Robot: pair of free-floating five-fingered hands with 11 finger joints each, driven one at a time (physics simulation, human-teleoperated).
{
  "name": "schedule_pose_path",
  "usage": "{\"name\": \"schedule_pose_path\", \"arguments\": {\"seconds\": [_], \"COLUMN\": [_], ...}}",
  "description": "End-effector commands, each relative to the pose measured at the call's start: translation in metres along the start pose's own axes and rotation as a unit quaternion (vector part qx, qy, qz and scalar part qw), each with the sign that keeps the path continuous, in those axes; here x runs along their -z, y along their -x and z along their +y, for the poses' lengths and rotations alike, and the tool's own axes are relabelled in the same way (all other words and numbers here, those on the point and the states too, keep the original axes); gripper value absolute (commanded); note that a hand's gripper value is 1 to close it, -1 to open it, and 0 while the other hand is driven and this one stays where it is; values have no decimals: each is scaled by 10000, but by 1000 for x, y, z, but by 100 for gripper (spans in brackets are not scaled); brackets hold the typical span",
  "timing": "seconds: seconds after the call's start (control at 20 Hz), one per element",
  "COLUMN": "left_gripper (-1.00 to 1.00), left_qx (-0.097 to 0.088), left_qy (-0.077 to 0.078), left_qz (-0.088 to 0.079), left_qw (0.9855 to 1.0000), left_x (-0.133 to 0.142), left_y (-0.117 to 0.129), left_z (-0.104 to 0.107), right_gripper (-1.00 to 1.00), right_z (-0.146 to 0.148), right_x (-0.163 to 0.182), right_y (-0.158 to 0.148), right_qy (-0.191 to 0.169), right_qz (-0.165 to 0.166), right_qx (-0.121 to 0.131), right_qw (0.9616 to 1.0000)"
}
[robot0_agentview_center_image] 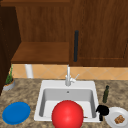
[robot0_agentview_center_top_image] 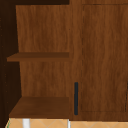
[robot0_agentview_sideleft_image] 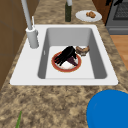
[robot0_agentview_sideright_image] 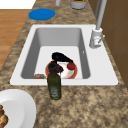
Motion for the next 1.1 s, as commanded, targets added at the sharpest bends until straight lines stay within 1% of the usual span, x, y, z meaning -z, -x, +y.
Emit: {"name": "schedule_pose_path", "arguments": {"seconds": [0.0,0.1,0.15,0.2,0.25,0.35,0.4,0.45,0.5,0.55,0.65,0.7,0.75,0.8,0.85,0.9,0.95,1.0,1.05], "left_gripper": [-100,-100,-100,-100,-100,-100,-100,-100,-100,-100,-100,-100,-100,-100,-100,-100,-100,-100,-100], "left_qx": [-415,-452,-383,-377,-405,-532,-611,-651,-645,-585,-670,-682,-690,-682,-626,-205,9,233,375], "left_qy": [-13,150,131,121,116,137,150,117,87,101,87,80,68,81,36,-276,-269,-282,-351], "left_qz": [32,100,83,71,72,78,93,118,120,122,127,128,118,34,-38,-91,-135,-145,-174], "left_qw": [9991,9988,9991,9992,9991,9985,9980,9977,9978,9982,9976,9976,9975,9976,9980,9994,9995,9992,9985], "left_x": [-1,-4,-7,-9,-11,-14,-15,-12,-10,-5,-3,-3,-2,-4,-9,-27,-28,-28,-30], "left_y": [10,2,-10,-13,-18,-22,-23,-19,-18,-18,-14,-14,-14,-12,-14,-32,-40,-46,-52], "left_z": [-18,-14,-13,-14,-14,-15,-16,-16,-16,-15,-16,-16,-16,-16,-22,-28,-23,-22,-20], "right_gripper": [0,0,0,0,0,0,0,0,0,0,0,0,0,0,0,0,0,0,0], "right_z": [0,0,0,0,0,0,0,0,0,0,0,0,0,0,0,0,0,0,0], "right_x": [0,0,0,0,0,0,0,0,0,0,0,0,0,0,0,0,0,0,0], "right_y": [0,0,0,0,0,0,0,0,0,0,0,0,0,0,0,0,0,0,0], "right_qy": [0,0,0,0,0,0,0,0,0,0,0,0,0,0,0,0,0,0,0], "right_qz": [0,0,0,0,0,0,0,0,0,0,0,0,0,0,0,0,0,0,0], "right_qx": [0,0,0,0,0,0,0,0,0,0,0,0,0,0,0,0,0,0,0], "right_qw": [10000,10000,10000,10000,10000,10000,10000,10000,10000,10000,10000,10000,10000,10000,10000,10000,10000,10000,10000]}}
